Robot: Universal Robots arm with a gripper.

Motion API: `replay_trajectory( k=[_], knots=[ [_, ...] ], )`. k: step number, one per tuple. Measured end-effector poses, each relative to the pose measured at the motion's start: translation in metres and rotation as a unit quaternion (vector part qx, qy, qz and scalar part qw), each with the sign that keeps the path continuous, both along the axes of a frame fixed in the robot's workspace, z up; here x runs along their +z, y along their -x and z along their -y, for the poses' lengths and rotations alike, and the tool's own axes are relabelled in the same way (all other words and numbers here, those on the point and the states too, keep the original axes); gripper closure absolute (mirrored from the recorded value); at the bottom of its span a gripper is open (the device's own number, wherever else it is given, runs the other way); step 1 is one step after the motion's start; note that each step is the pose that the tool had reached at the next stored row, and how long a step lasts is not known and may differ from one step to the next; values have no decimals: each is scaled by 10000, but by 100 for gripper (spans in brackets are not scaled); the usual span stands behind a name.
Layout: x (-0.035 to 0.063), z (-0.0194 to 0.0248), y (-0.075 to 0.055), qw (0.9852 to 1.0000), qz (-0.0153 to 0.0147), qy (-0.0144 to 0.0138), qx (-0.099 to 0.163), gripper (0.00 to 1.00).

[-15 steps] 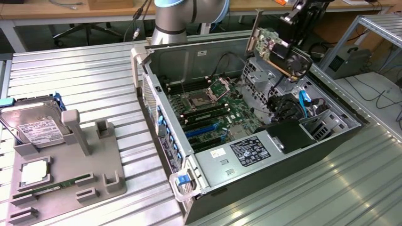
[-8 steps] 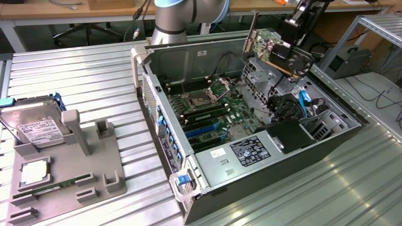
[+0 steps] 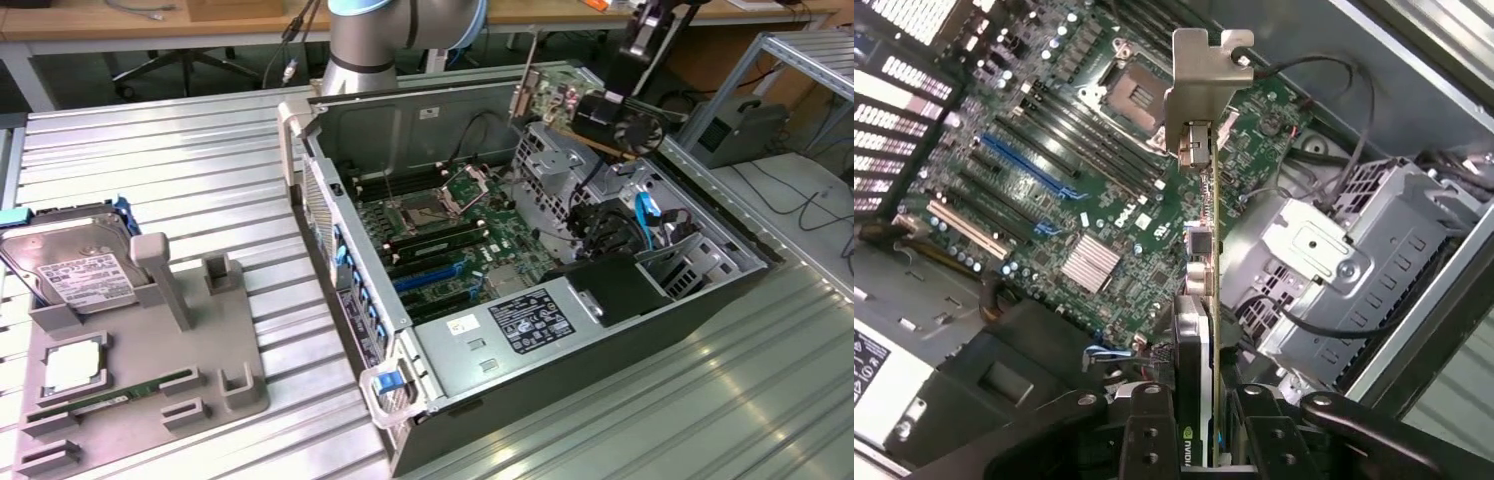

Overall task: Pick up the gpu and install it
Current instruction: 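Insert the gpu into the slot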

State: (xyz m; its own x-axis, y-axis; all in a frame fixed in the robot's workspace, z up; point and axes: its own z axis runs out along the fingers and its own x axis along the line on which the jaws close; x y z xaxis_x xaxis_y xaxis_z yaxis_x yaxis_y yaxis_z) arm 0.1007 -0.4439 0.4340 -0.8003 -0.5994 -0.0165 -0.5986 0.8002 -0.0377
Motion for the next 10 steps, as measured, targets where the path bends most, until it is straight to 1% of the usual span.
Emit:
replay_trajectory(
  k=[2,4,5,8,9,10],
  knots=[
    [0,0,0,9998,0,0,201,73],
    [0,0,0,9992,0,0,400,73],
    [0,0,0,9981,0,0,623,73],
    [0,-1,0,9954,0,0,954,73],
    [0,-1,0,9939,0,0,1106,73],
    [0,-1,0,9927,0,0,1207,73]
  ],
)
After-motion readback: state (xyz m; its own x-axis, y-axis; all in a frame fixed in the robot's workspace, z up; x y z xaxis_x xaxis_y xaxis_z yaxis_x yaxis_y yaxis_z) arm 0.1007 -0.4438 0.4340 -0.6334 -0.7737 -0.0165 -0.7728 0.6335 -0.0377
